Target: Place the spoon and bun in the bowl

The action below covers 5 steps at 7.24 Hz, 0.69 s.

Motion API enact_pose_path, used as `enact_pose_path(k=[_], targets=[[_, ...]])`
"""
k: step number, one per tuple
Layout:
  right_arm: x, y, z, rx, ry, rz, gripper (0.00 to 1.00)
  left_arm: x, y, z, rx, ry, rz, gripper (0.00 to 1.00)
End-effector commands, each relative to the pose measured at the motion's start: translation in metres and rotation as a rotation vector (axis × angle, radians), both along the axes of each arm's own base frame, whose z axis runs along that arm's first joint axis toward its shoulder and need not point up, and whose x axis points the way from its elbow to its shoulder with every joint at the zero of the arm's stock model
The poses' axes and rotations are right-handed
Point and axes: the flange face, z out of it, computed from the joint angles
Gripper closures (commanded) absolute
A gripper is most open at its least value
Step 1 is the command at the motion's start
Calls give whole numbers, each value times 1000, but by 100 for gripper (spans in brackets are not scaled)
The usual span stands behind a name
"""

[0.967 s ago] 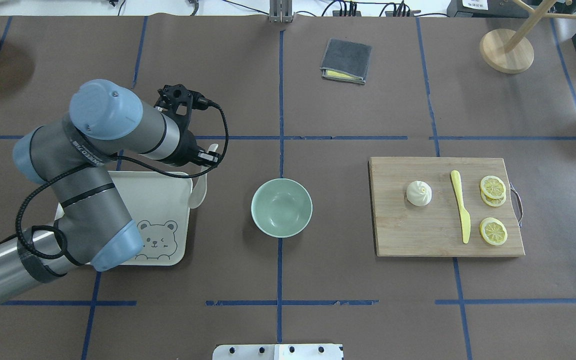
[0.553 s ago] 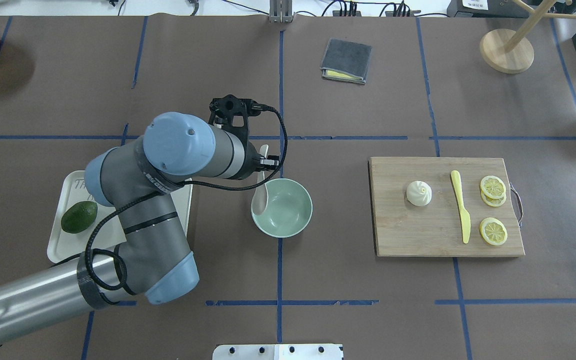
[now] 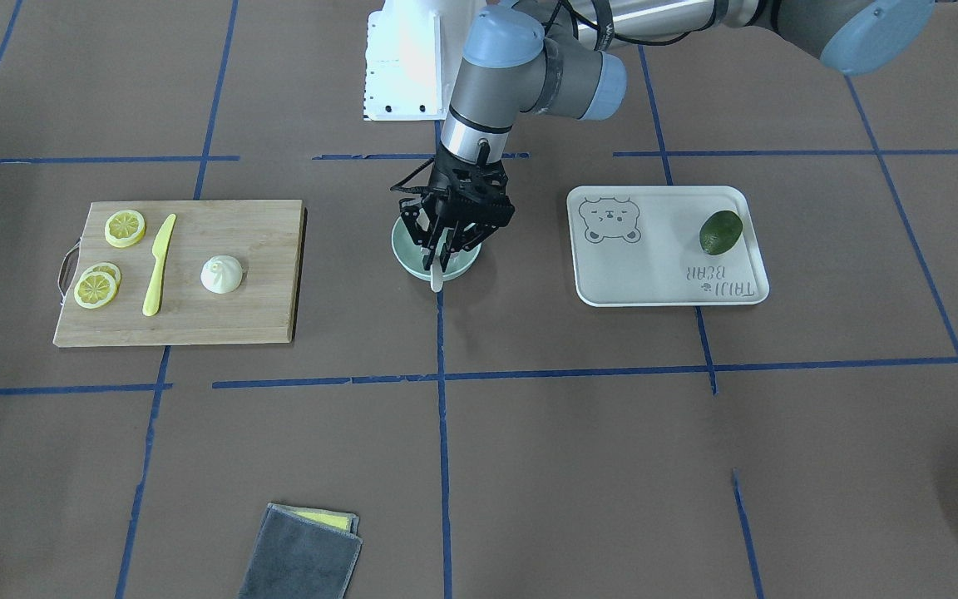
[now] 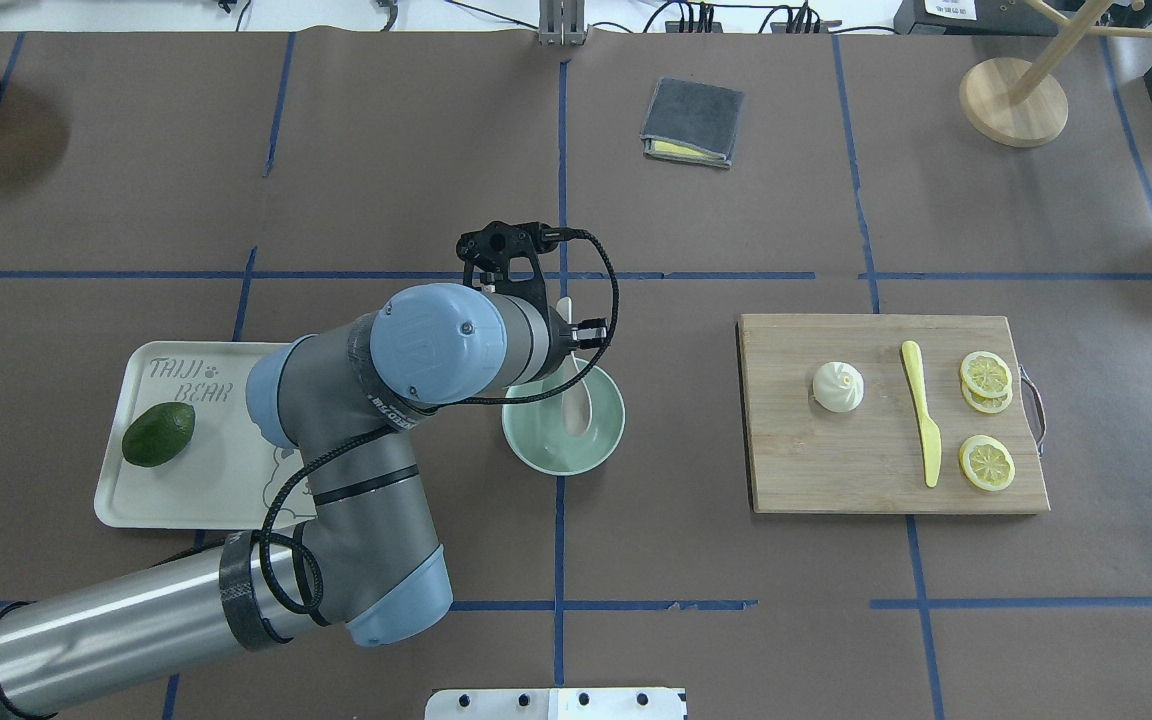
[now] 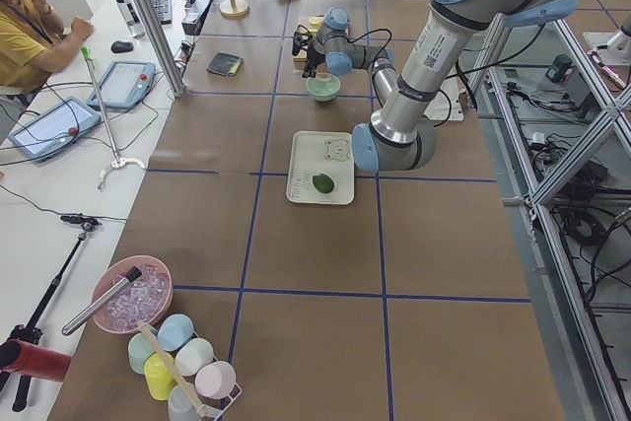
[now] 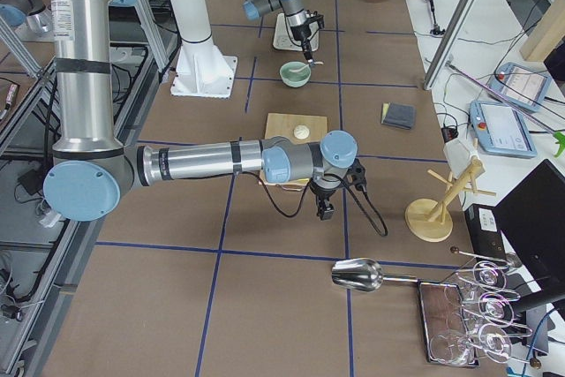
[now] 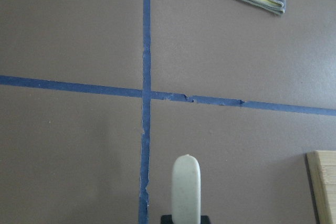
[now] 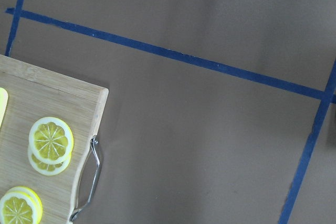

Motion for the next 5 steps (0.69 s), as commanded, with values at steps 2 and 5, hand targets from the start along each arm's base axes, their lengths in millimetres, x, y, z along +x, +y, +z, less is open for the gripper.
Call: enact_pose_path(k=[2, 5], targets=[[-10, -8, -29, 18, -92, -15, 0, -9, -6, 12, 103, -63, 5, 22], [-92, 16, -125, -67, -114, 18, 0, -118, -42, 56, 251, -151, 82, 22]])
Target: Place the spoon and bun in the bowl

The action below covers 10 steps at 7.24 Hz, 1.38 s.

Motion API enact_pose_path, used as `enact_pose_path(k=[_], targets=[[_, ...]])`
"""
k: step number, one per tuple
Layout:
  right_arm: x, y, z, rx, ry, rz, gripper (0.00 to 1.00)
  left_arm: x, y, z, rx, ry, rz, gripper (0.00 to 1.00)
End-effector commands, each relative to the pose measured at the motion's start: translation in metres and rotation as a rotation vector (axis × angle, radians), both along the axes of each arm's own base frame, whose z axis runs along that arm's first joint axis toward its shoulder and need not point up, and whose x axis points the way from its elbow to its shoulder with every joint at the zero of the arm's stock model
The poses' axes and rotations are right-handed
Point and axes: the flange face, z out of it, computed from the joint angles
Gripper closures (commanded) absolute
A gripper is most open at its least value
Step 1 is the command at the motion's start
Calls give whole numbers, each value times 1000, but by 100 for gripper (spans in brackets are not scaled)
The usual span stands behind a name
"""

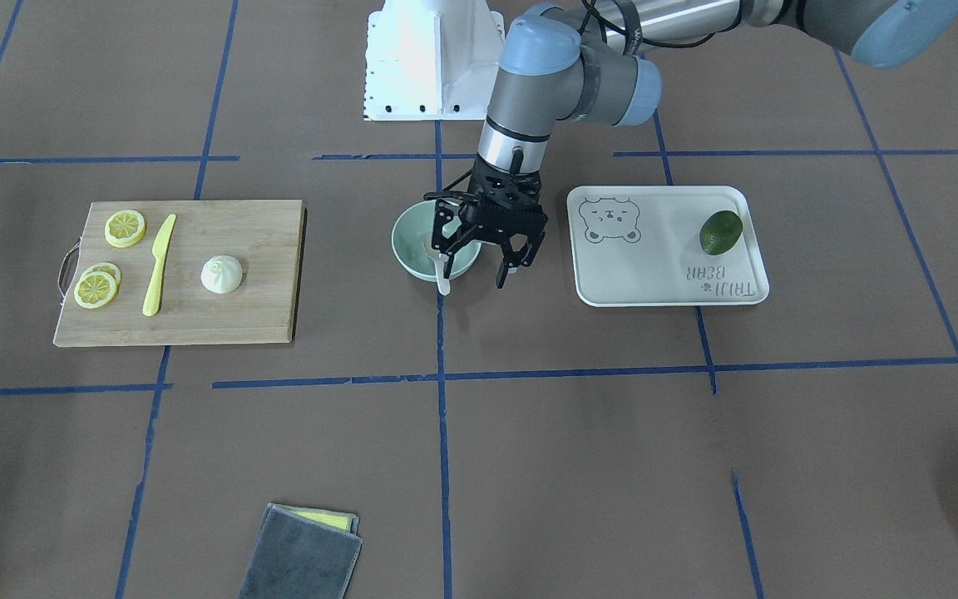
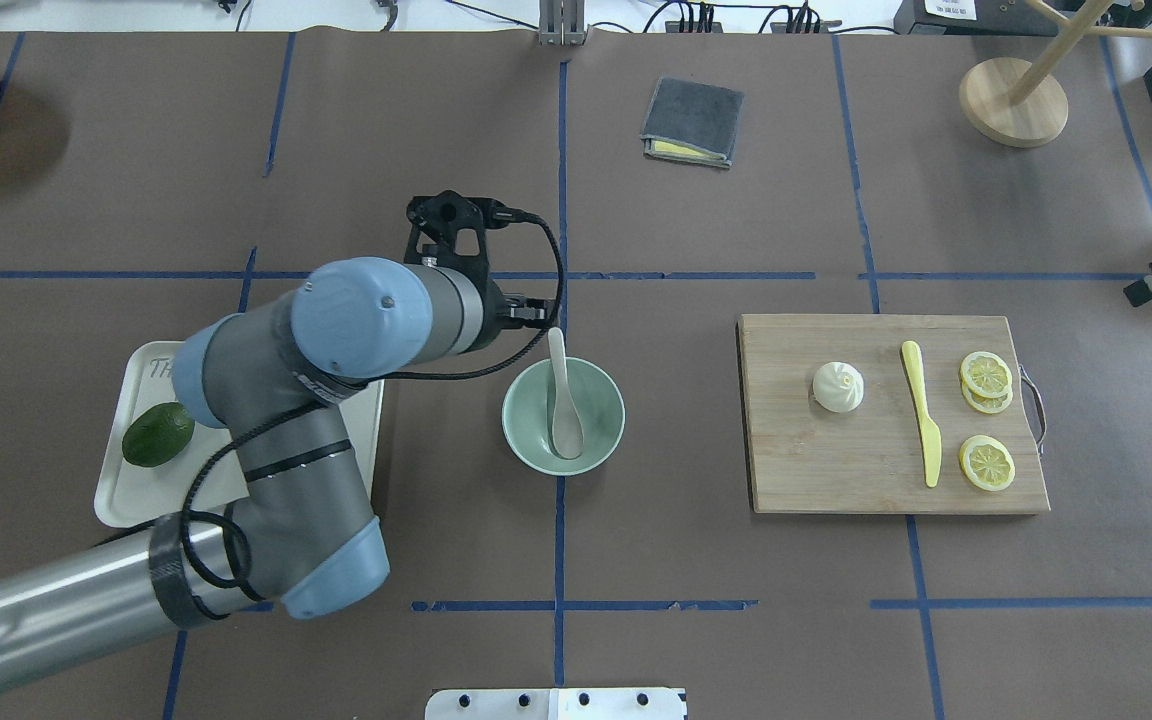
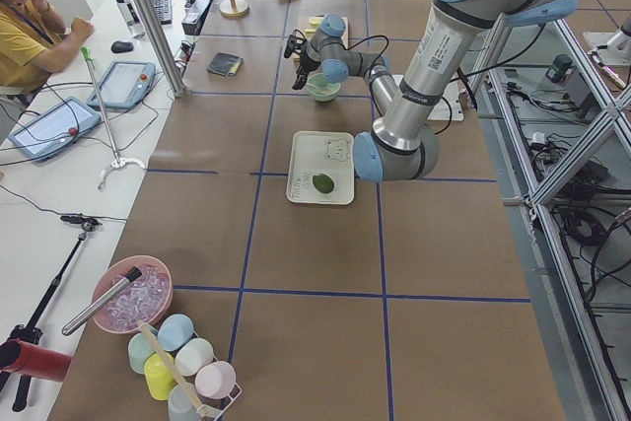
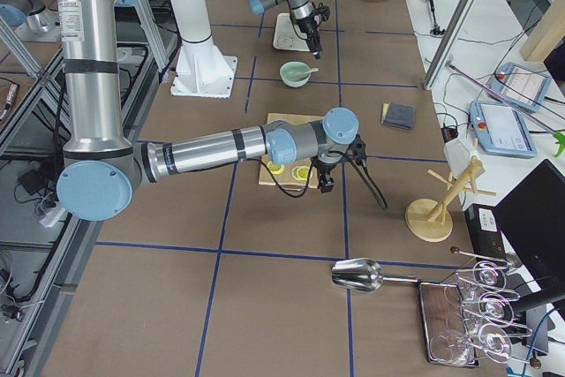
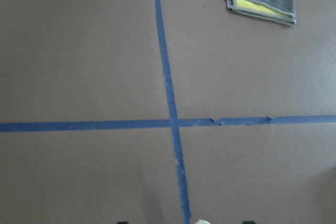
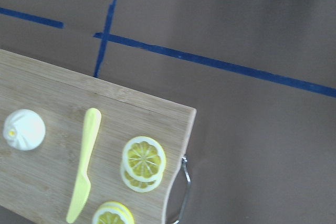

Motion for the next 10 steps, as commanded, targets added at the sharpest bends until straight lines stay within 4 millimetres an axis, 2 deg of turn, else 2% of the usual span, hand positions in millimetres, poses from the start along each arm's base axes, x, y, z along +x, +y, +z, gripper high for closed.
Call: enact_pose_path(k=[1, 2, 3, 4, 5, 6, 7, 9, 10], targets=[[-86, 14, -74, -57, -7, 34, 0, -88, -22, 33, 106, -66, 76, 22], [-149, 20, -103, -70, 29, 95, 0, -105, -20, 57, 106, -97, 79, 22], [-207, 40, -110, -62, 75, 156, 0, -108, -18, 56, 111, -95, 77, 22], [-247, 48, -126, -54, 85, 200, 0, -104, -18, 57, 106, -95, 80, 20], [-276, 57, -126, -39, 115, 215, 0, -104, -18, 57, 104, -95, 77, 20], [-286, 56, -110, -46, 149, 215, 1, -104, -17, 58, 102, -96, 77, 20], [-289, 56, -103, -54, 161, 212, 1, -102, -18, 60, 99, -99, 77, 20], [-297, 59, -93, -55, 182, 206, 4, -103, -18, 59, 100, -97, 73, 19], [-299, 60, -92, -55, 186, 204, 8, -103, -18, 60, 98, -99, 73, 18]])
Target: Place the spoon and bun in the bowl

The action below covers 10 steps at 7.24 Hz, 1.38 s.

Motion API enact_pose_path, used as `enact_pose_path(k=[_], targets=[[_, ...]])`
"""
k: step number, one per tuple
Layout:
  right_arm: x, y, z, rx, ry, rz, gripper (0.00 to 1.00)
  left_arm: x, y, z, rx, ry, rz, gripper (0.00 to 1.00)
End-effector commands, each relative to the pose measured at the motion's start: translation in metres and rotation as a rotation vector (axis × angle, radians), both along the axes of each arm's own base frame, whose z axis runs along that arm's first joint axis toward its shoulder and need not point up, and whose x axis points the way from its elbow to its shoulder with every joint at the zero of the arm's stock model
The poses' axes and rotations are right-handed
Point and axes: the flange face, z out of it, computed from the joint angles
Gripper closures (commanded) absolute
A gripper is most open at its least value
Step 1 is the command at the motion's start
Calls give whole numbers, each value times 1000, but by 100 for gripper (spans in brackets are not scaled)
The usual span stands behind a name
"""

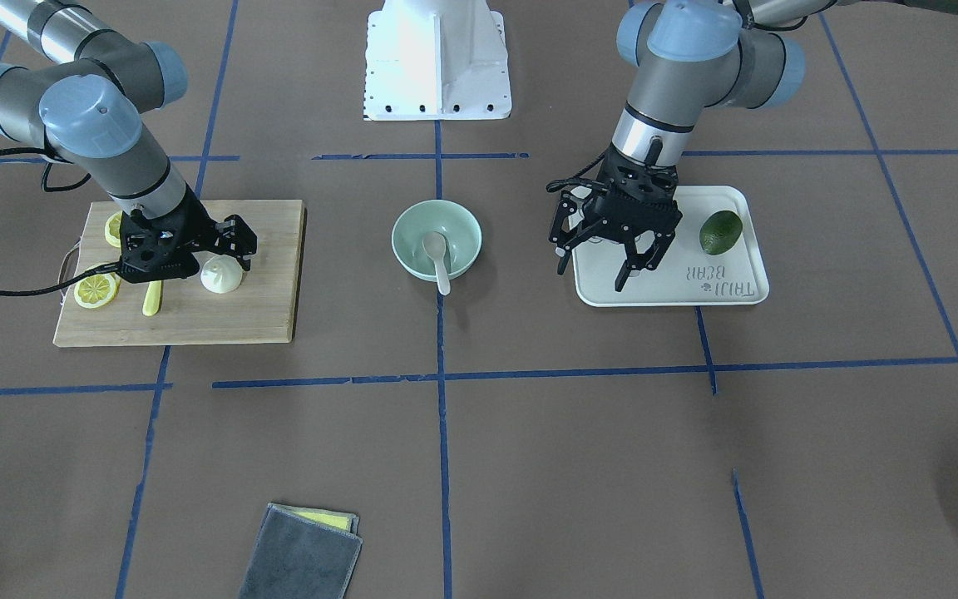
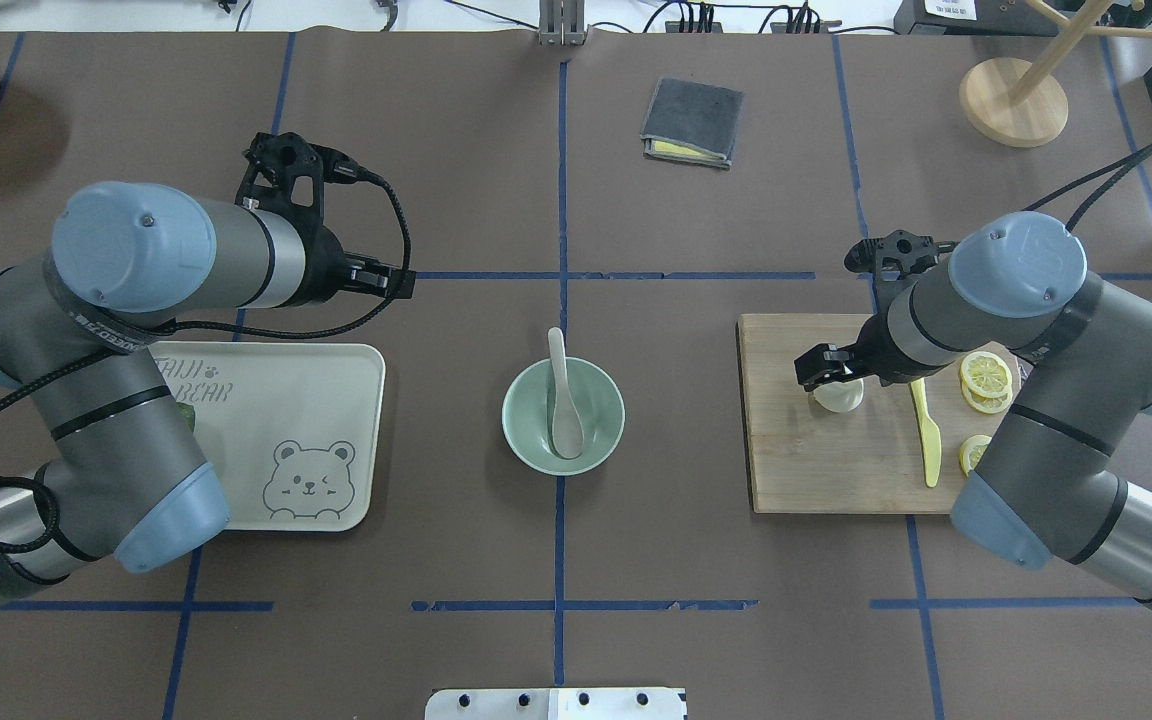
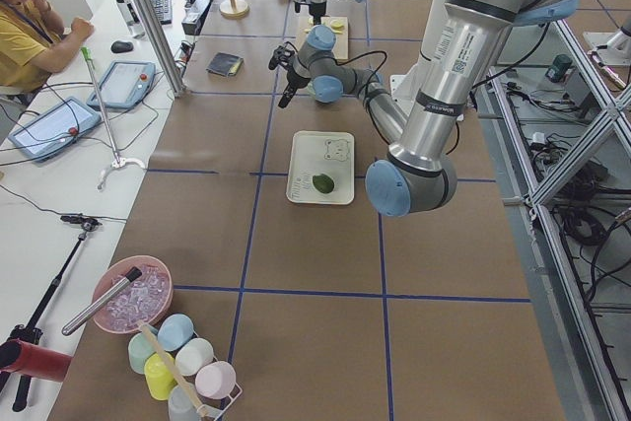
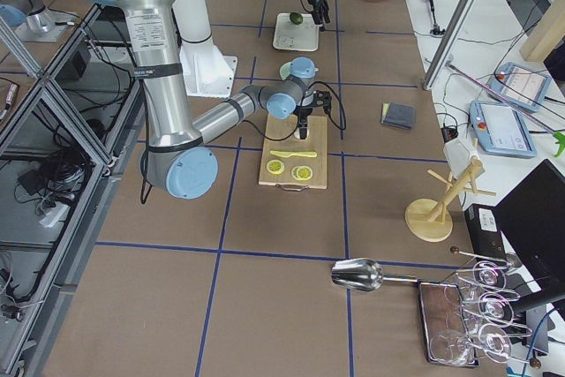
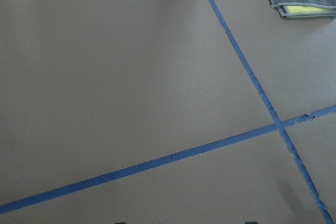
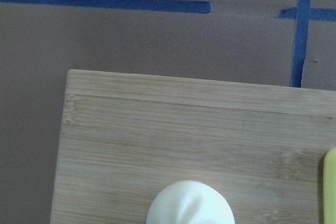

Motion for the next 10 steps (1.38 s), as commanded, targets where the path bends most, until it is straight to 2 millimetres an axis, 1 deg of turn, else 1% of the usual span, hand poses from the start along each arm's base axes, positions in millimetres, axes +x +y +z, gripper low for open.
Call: enact_pose_path(k=[1, 2, 3, 4, 5, 6, 7, 8, 9, 10], targets=[[-7, 2, 7, -6, 13, -7, 15, 0, 0, 1, -1, -2, -1, 18], [-8, 3, 7, -6, 13, -10, 24, 0, 0, 1, -1, -2, -1, 17], [-8, 3, 7, -6, 13, -10, 62, 1, -1, 2, -3, -4, -1, 17], [-8, 3, 7, -6, 13, -10, 84, 1, -1, 2, -5, -3, -2, 17], [-7, 3, 1, 0, 4, -10, 92, -1, -1, 1, -2, -1, -5, 16], [-7, 3, -24, 11, -36, 2, 97, -2, -2, 2, -2, -3, -6, 16], [-13, -1, -57, -15, -84, 49, 97, -5, -1, -1, 4, 2, -4, 17], [-40, 4, -104, -51, -152, 79, 97, -8, 0, -3, 7, 6, -6, 17], [-70, 18, -153, -108, -221, 117, 97, -26, 13, 5, 10, 8, -2, 17], [-95, 36, -187, -130, -263, 153, 96, -40, 22, 14, 11, 3, -1, 17]])
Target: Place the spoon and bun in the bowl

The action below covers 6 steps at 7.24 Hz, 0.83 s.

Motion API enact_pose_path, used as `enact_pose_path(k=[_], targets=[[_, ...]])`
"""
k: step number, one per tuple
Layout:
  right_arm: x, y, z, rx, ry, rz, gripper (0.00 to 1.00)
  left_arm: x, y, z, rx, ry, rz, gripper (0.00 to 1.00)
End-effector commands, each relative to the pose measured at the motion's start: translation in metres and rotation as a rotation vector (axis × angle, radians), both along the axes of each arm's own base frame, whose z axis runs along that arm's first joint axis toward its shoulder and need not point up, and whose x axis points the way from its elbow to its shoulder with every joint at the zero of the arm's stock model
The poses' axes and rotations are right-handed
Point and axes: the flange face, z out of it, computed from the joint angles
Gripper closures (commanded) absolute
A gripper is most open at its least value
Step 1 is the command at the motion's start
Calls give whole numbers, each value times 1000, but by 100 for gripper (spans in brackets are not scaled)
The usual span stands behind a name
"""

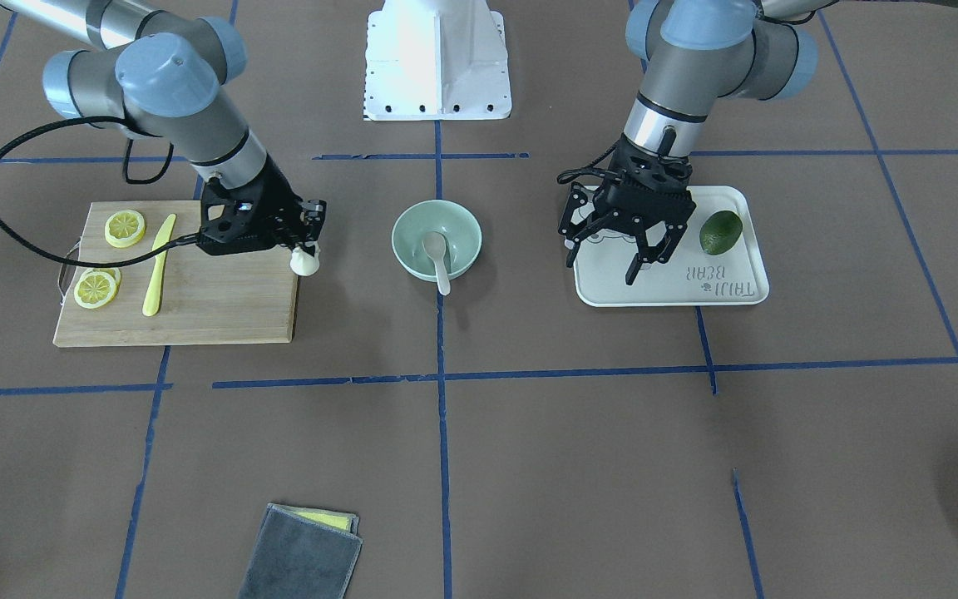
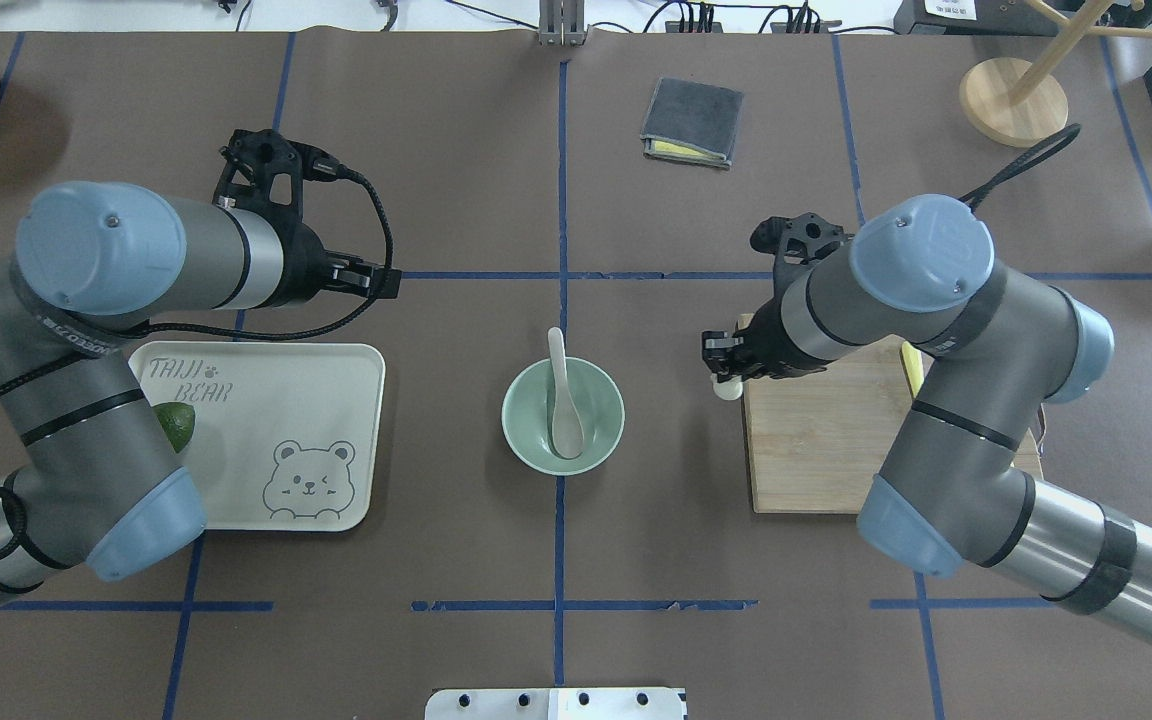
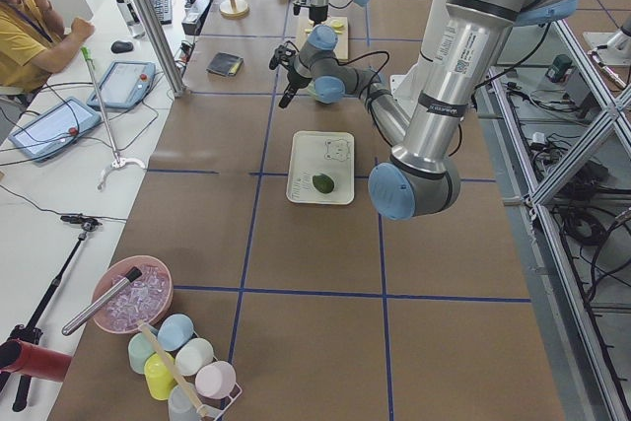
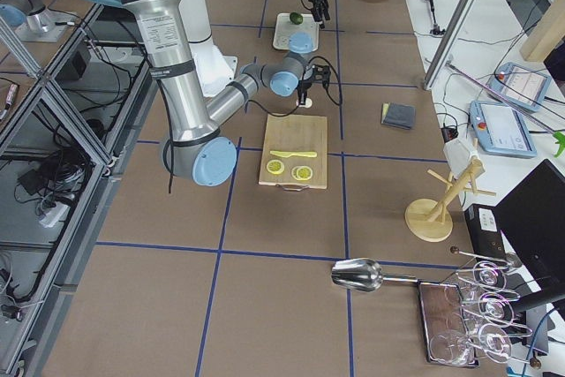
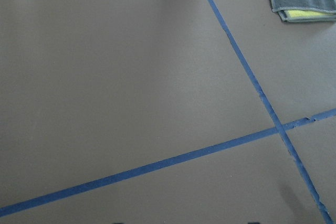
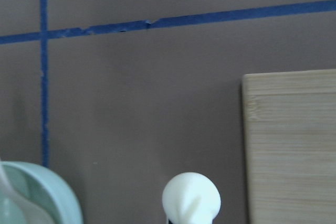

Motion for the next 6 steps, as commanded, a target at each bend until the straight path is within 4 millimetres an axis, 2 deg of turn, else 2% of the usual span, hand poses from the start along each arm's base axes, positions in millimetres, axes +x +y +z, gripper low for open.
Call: enact_pose_path(k=[1, 2, 4, 6], targets=[[-55, 41, -76, -54, -101, 66, 96, -17, 13, 11, 0, -5, 3, 17], [-67, 53, -88, -61, -117, 88, 93, -17, 12, 13, -1, -8, 2, 17], [-73, 57, -93, -63, -123, 85, 91, -16, 12, 14, -1, -12, -2, 16], [-82, 52, -96, -91, -121, 112, 74, -16, 11, 15, -3, -13, -4, 16]])
